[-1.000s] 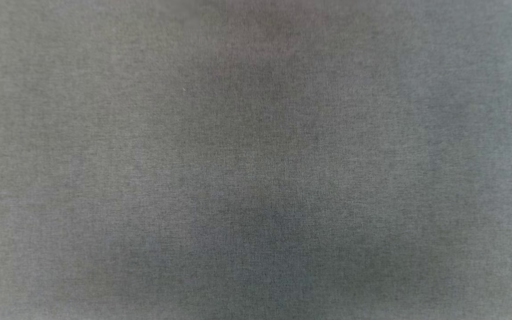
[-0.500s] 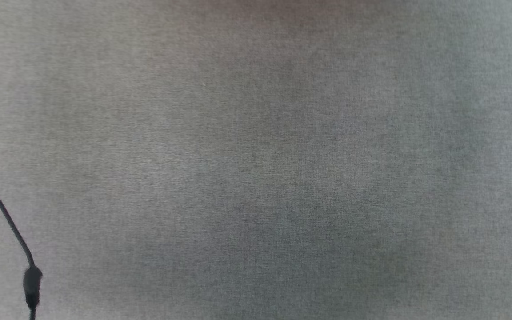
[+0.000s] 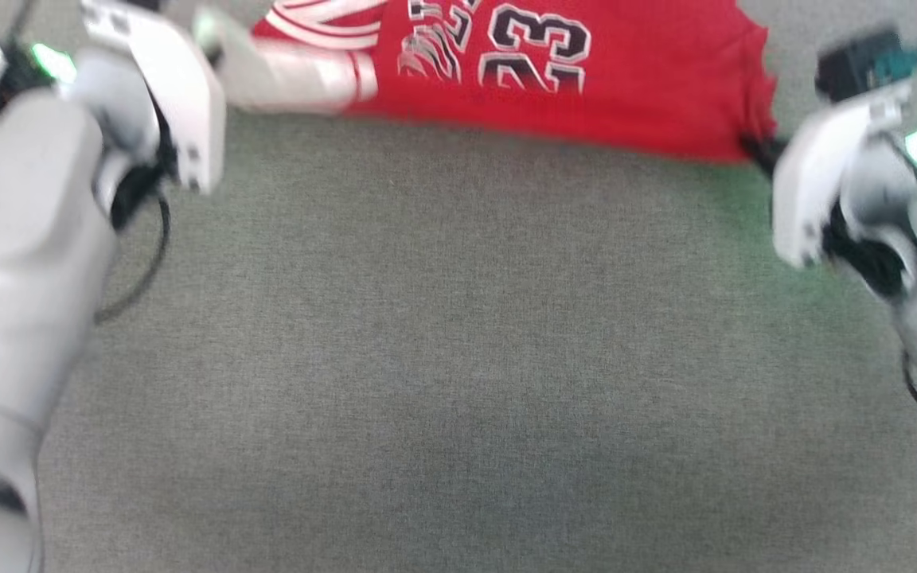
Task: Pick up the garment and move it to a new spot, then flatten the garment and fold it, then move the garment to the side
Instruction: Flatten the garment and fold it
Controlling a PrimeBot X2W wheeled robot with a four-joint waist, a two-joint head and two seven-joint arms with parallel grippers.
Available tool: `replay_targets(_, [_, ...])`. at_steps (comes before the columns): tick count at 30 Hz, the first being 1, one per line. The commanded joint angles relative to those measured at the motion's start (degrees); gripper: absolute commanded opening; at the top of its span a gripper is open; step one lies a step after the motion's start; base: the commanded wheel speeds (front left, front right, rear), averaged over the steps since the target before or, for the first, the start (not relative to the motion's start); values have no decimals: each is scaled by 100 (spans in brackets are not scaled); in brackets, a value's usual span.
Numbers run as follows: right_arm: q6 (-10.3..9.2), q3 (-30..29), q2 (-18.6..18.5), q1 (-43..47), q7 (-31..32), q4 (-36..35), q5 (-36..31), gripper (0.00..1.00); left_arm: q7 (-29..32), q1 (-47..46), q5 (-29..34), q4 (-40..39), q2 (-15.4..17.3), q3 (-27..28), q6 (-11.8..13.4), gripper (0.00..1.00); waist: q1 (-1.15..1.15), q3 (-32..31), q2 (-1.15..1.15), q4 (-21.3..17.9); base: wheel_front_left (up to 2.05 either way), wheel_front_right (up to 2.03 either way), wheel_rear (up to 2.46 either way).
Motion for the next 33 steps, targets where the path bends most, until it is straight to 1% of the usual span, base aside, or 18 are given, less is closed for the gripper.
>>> replay_targets(1, [-29,42,-214,212,132,-268,125,0,116,219,-75,-170,81,-10,10,0,0,-64,0,5,0,0,0])
replay_targets(2, [-29,62,-357,432,262,-522,307,0,247,415,-155,-348,150,-18,11,0,0,-90,0,6,0,0,0])
replay_targets(4, [-29,27,-617,889,455,-993,559,0,504,848,-266,-819,282,-48,89,0,0,-152,0,9,0,0,0])
replay_targets(6, [-29,-23,-844,1307,588,-1406,705,0,751,1329,-394,-1398,434,-54,272,0,0,-202,0,10,0,0,0])
replay_targets(8, [-29,-159,-979,1671,667,-1734,808,0,1012,1844,-533,-2070,626,-69,524,0,0,-237,0,4,0,0,0])
replay_targets(14, [-29,-502,-1227,2669,1054,-2540,932,0,1668,3403,-884,-4245,1273,-72,1543,0,0,-264,0,10,0,0,0])
replay_targets(15, [-29,-502,-1227,2669,1054,-2540,932,0,1668,3403,-884,-4245,1273,-72,1543,0,0,-264,0,10,0,0,0])
replay_targets(16, [-29,-628,-1281,2970,1214,-2733,926,0,1832,3885,-982,-4850,1459,-101,1851,0,0,-245,0,10,0,0,0])
replay_targets(19, [-29,-846,-1321,3387,1432,-2994,968,0,1953,4424,-1106,-5531,1650,-101,2245,0,0,-213,0,33,0,0,0])
replay_targets(20, [-29,-920,-1323,3534,1504,-3073,978,0,1986,4572,-1112,-5705,1717,-130,2338,0,0,-206,0,40,0,0,0])
replay_targets(23, [-29,-1085,-1317,3934,1756,-3299,1000,0,2103,4949,-1234,-6086,1820,-195,2552,0,0,-182,0,53,0,0,0])
replay_targets(28, [-29,-1345,-1287,4570,2302,-3579,1088,0,2310,5383,-1398,-6509,1982,-269,2808,0,0,-147,0,50,0,0,0])
replay_targets(33, [-30,-1632,-1182,5098,2834,-3890,1157,0,2504,5649,-1526,-6781,2080,-359,2970,0,0,-104,0,36,0,0,0])
